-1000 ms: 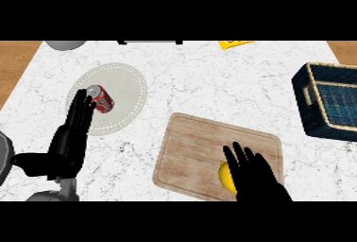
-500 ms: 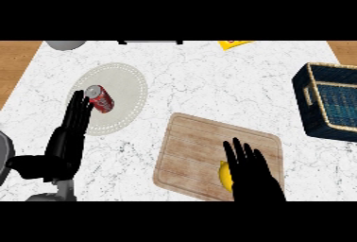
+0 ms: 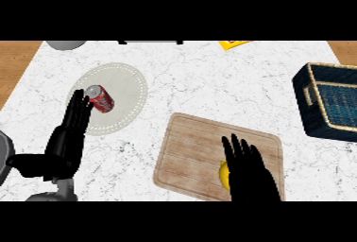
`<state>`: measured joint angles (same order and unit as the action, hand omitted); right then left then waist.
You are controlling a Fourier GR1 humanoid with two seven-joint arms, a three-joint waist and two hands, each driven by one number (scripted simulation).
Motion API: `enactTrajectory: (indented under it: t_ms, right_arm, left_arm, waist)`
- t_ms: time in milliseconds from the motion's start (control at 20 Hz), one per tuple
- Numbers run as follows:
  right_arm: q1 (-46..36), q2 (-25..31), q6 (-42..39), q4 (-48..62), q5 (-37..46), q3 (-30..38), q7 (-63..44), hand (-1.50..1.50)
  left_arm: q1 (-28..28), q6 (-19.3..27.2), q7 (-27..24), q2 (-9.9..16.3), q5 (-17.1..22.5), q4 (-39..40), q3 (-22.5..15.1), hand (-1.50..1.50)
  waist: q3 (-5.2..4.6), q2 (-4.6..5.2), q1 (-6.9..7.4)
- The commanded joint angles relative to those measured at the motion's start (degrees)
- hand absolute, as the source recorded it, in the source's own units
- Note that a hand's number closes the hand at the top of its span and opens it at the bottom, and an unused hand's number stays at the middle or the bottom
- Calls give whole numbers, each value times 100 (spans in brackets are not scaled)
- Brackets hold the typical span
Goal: Pick the lemon from the cutting board and place it in the basket
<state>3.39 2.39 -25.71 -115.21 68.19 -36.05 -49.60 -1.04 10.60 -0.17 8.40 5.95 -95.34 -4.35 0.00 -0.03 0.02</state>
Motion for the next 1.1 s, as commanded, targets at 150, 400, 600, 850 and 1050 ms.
enactTrajectory:
  t_ms: [150,400,600,850,1050]
  right_arm:
    - [294,158,92,63,56,-22,7,-150]
    - [314,167,226,313,-152,136,294,-150]
    - [412,275,704,701,-94,200,603,-150]
    - [421,592,667,635,-339,645,941,-150]
    - [-56,130,644,1029,-253,664,752,-150]
  left_arm:
    - [240,98,77,-314,-254,-354,-199,0]
    - [-65,-87,97,-247,-235,9,78,0]
    - [-12,-175,-71,-323,-197,144,173,0]
    - [89,-230,177,-287,-256,-193,168,0]
    - [-25,-225,-127,-344,-329,156,311,0]
  waist:
    - [0,-4,-3]
    - [0,-1,-8]
    - [0,0,-7]
    - [0,-2,-5]
    - [0,2,0]
